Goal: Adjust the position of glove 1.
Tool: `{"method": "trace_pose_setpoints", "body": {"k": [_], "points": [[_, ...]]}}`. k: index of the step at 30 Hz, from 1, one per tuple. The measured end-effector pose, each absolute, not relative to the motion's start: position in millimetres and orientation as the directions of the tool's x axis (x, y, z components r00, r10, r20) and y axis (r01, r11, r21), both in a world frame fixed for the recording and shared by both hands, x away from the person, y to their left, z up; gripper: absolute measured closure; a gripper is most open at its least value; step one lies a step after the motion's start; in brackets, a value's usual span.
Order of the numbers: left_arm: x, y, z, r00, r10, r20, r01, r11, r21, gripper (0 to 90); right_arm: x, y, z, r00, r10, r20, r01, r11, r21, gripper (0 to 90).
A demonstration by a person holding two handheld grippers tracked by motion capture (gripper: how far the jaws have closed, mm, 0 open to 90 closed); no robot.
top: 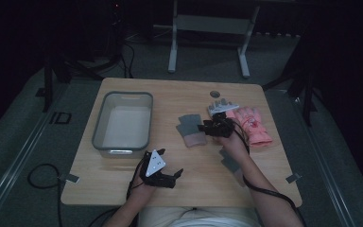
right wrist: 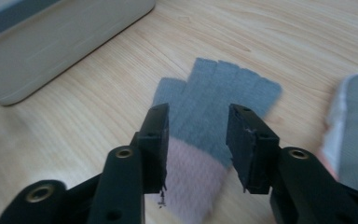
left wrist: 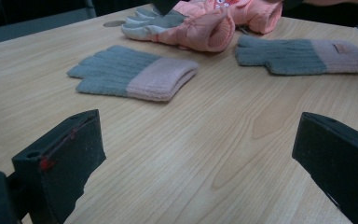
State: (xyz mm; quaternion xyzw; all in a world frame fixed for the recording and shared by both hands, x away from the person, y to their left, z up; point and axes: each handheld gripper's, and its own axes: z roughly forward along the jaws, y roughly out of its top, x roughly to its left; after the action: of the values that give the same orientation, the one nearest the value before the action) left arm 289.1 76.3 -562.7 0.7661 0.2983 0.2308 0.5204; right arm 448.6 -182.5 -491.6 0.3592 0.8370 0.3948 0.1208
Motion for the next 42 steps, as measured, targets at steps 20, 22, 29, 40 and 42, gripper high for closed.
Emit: {"method": "trace_pose_setpoints", "body": {"k": [20, 22, 29, 40, 42], "points": [[288.7, 76.9, -562.7, 0.714, 0.698, 0.045, 0.217, -0.282, 0.935, 1.7, 483.8, -140.2, -544.2, -0.704, 0.710, 0.001, 0.541, 0.536, 0.648, 62.6], [288.5, 77.1, -562.7, 0.714, 0.698, 0.045, 0.216, -0.281, 0.935, 1.7, 484.2, -138.6, -543.3, -0.694, 0.720, -0.006, 0.553, 0.538, 0.637, 67.4], [288.3, 77.7, -562.8, 0.710, 0.704, 0.040, 0.216, -0.271, 0.938, 1.7, 482.0, -131.7, -542.7, -0.643, 0.766, -0.008, 0.589, 0.501, 0.634, 84.0], [288.4, 77.8, -562.9, 0.704, 0.709, 0.037, 0.217, -0.265, 0.940, 1.7, 434.7, -127.7, -498.3, -0.604, 0.796, 0.040, 0.600, 0.422, 0.680, 86.2], [287.7, 77.7, -562.8, 0.705, 0.707, 0.046, 0.212, -0.273, 0.938, 1.7, 421.1, -130.3, -492.0, -0.590, 0.805, 0.054, 0.606, 0.398, 0.688, 86.2]]}}
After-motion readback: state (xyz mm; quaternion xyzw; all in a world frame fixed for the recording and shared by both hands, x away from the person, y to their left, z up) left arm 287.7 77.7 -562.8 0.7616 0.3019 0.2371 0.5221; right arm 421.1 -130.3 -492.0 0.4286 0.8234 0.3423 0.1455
